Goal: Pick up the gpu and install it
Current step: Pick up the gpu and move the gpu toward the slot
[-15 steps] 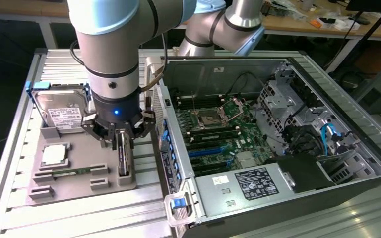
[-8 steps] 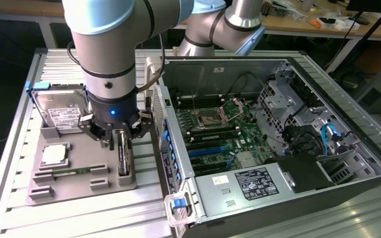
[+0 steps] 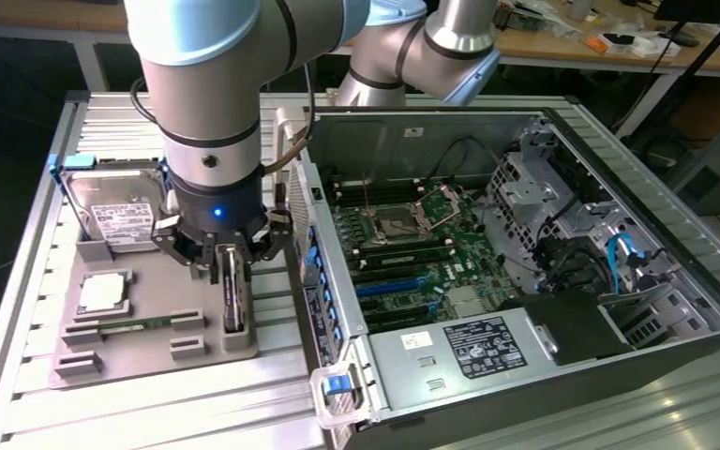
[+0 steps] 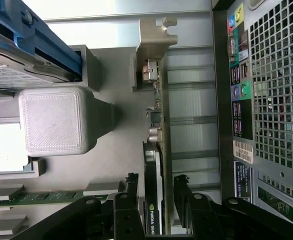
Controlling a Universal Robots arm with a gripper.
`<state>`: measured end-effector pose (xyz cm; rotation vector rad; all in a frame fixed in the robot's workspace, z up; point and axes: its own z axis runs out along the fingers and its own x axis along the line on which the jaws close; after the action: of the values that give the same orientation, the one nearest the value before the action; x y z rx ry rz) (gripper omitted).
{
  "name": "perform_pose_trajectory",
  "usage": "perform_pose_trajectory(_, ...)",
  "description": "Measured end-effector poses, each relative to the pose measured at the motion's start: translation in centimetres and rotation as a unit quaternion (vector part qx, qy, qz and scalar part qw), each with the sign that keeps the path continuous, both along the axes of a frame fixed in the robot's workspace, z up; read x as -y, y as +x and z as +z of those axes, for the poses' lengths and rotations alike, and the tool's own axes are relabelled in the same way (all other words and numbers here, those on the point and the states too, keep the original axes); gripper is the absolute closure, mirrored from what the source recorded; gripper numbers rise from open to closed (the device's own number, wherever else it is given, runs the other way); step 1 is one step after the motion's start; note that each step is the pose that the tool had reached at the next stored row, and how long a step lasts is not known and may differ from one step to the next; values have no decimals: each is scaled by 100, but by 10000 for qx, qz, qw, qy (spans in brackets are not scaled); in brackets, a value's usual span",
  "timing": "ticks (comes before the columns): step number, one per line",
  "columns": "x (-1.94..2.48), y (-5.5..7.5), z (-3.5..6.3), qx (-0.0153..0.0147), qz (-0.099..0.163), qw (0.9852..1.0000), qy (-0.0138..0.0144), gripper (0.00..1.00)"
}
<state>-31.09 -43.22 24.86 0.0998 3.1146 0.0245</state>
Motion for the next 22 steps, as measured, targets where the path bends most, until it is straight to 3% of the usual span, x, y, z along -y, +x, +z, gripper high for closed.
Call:
perform_pose_trajectory(6, 0, 1, 0, 0, 1, 10000, 0, 58)
perform_pose_trajectory(7, 0, 1, 0, 0, 0, 10000, 0, 60)
perform_pose_trajectory(9, 0, 3, 0, 0, 0, 10000, 0, 73)
perform_pose_trajectory(17, 0, 7, -1, 0, 1, 10000, 0, 73)
perform_pose_trajectory(22, -22, 8, 187, 12, 1, 10000, 0, 73)
